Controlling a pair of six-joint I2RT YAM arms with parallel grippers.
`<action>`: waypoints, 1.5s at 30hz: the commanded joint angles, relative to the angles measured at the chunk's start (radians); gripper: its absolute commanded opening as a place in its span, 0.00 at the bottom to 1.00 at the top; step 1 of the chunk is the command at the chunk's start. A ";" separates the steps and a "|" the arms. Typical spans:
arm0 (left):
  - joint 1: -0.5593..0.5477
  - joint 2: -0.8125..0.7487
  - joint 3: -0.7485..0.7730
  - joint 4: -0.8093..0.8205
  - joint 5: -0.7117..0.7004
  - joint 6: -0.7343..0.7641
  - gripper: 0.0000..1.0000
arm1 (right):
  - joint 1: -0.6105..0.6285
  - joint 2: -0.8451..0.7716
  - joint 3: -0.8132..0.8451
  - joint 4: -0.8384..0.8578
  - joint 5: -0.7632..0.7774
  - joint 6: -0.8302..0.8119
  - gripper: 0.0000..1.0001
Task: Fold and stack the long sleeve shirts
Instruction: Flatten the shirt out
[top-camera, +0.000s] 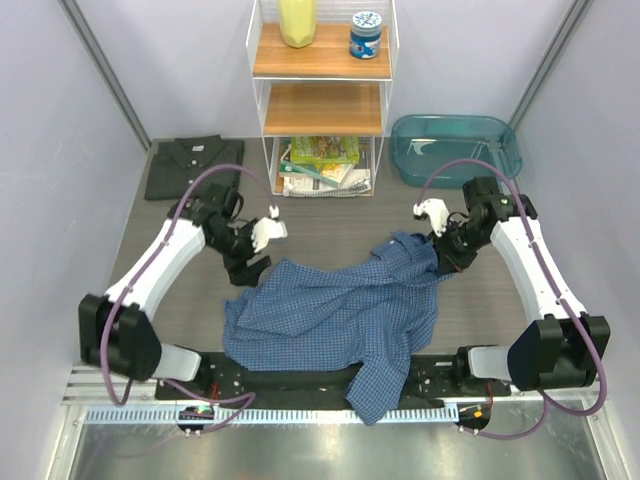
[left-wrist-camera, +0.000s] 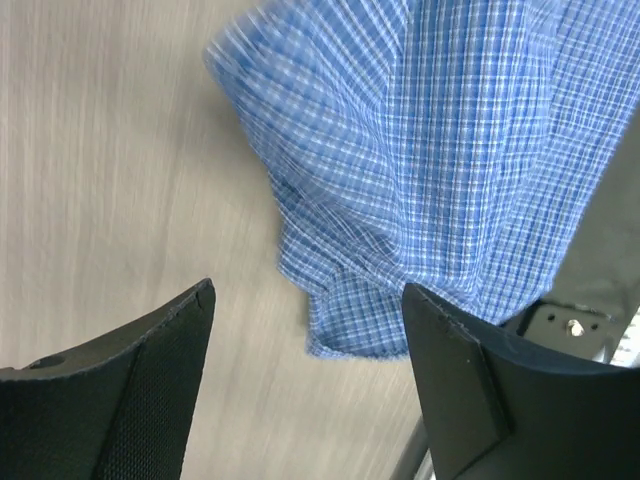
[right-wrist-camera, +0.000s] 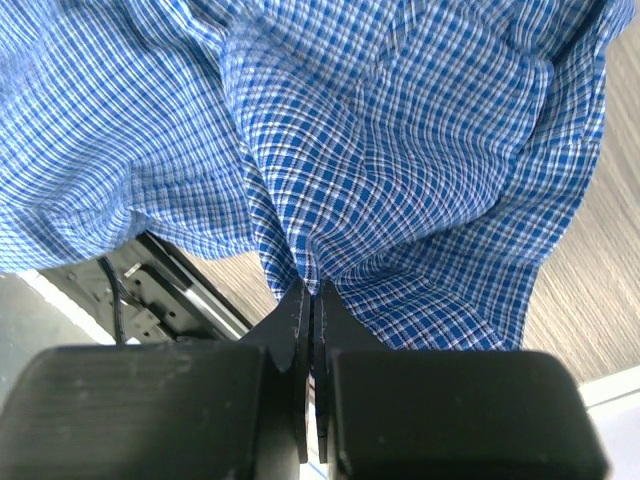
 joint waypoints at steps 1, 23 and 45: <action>0.017 0.197 0.242 -0.066 0.187 0.104 0.78 | 0.000 -0.049 -0.032 0.009 0.077 -0.035 0.01; -0.197 0.582 0.588 -0.582 -0.013 0.460 0.48 | -0.215 -0.058 0.119 0.083 0.021 0.000 0.01; 0.058 0.109 0.144 0.059 -0.532 -0.207 0.00 | 0.414 0.317 0.490 0.508 0.347 0.427 0.01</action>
